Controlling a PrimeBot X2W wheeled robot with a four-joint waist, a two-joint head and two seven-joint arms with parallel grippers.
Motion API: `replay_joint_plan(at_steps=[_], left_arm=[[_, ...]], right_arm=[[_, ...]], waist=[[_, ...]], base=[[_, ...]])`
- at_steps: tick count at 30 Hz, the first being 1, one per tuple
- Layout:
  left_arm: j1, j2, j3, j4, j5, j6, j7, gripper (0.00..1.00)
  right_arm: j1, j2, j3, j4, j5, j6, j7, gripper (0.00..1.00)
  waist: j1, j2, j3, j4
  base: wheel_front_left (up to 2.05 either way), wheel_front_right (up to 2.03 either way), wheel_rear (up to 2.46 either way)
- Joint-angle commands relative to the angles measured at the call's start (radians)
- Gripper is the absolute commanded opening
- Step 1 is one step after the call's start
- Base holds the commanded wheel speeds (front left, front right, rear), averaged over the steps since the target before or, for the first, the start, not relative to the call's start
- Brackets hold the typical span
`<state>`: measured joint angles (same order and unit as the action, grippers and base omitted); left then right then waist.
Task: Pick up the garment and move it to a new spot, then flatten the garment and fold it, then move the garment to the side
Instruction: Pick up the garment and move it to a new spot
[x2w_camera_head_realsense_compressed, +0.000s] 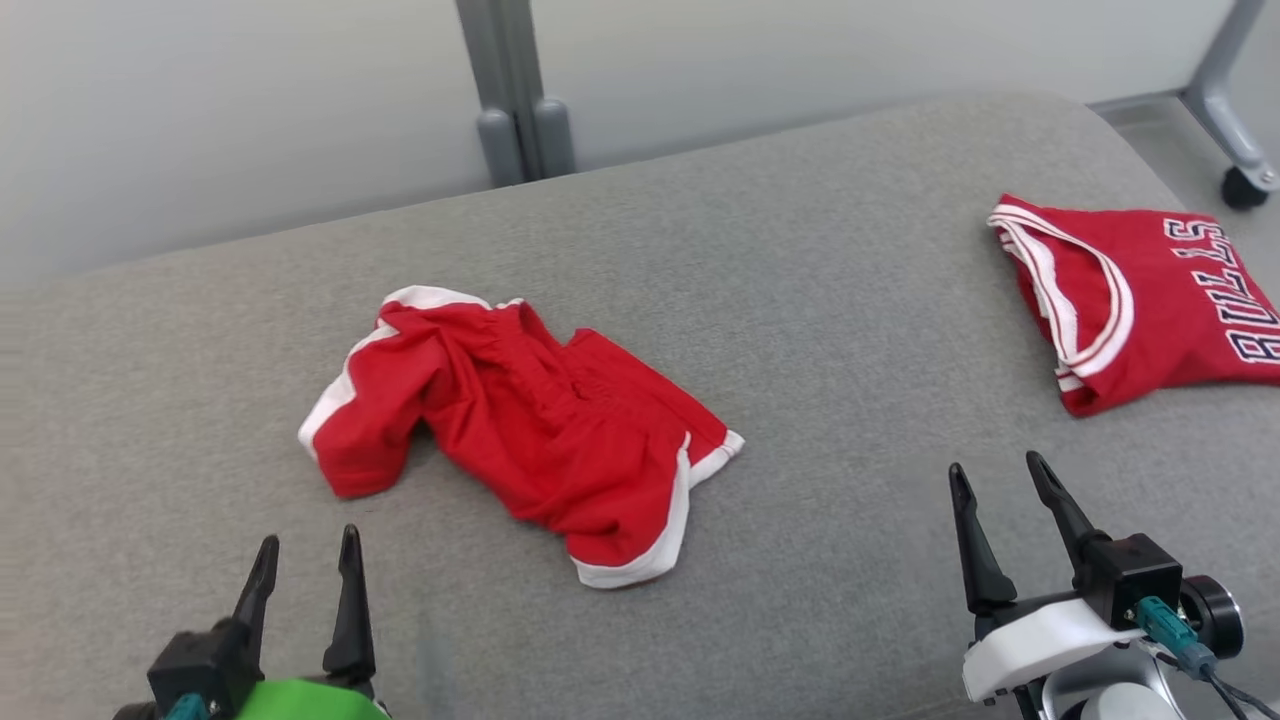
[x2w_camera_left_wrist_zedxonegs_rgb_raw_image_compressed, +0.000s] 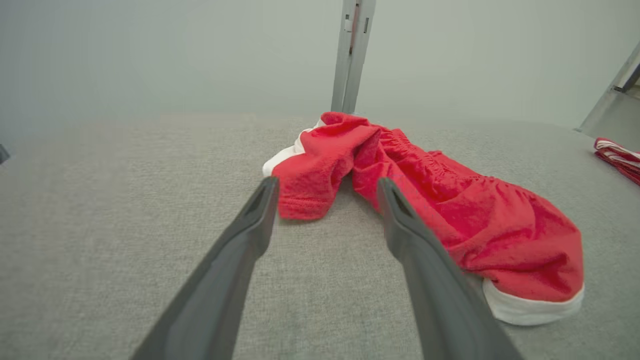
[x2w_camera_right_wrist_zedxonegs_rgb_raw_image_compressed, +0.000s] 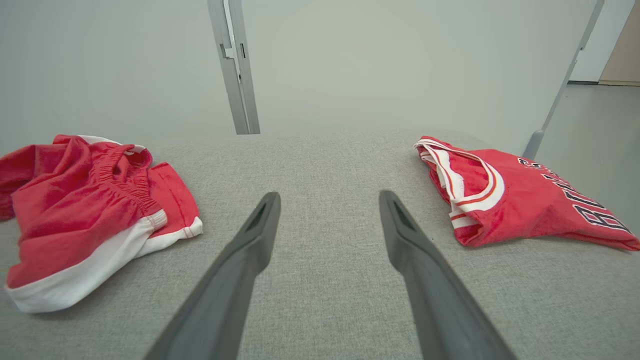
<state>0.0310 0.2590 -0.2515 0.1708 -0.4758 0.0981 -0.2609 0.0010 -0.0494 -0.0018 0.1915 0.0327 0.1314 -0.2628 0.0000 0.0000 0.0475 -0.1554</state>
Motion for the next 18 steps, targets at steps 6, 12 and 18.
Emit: replay_joint_plan(at_steps=[6, 12, 18], left_arm=[[0.134, -0.084, 0.102, -0.071, 0.112, -0.055, -0.004, 1.00], [0.193, -0.164, 0.207, -0.069, 0.165, -0.137, -0.004, 1.00], [0.214, -0.195, 0.257, -0.019, 0.200, -0.188, -0.004, 1.00]], right_arm=[[0.059, -0.002, -0.023, 0.015, 0.002, -0.002, -0.003, 1.00], [0.096, -0.003, -0.005, 0.044, 0.019, -0.002, -0.003, 1.00], [0.092, -0.002, 0.020, 0.065, 0.032, -0.002, -0.003, 1.00]], waist=[[0.0000, 0.0000, -0.088, 0.164], [0.0000, 0.0000, -0.102, 0.178], [0.0000, 0.0000, -0.105, 0.153]], base=[[0.00, 0.00, 0.00], [0.00, 0.00, 0.00], [0.00, 0.00, 0.00]])
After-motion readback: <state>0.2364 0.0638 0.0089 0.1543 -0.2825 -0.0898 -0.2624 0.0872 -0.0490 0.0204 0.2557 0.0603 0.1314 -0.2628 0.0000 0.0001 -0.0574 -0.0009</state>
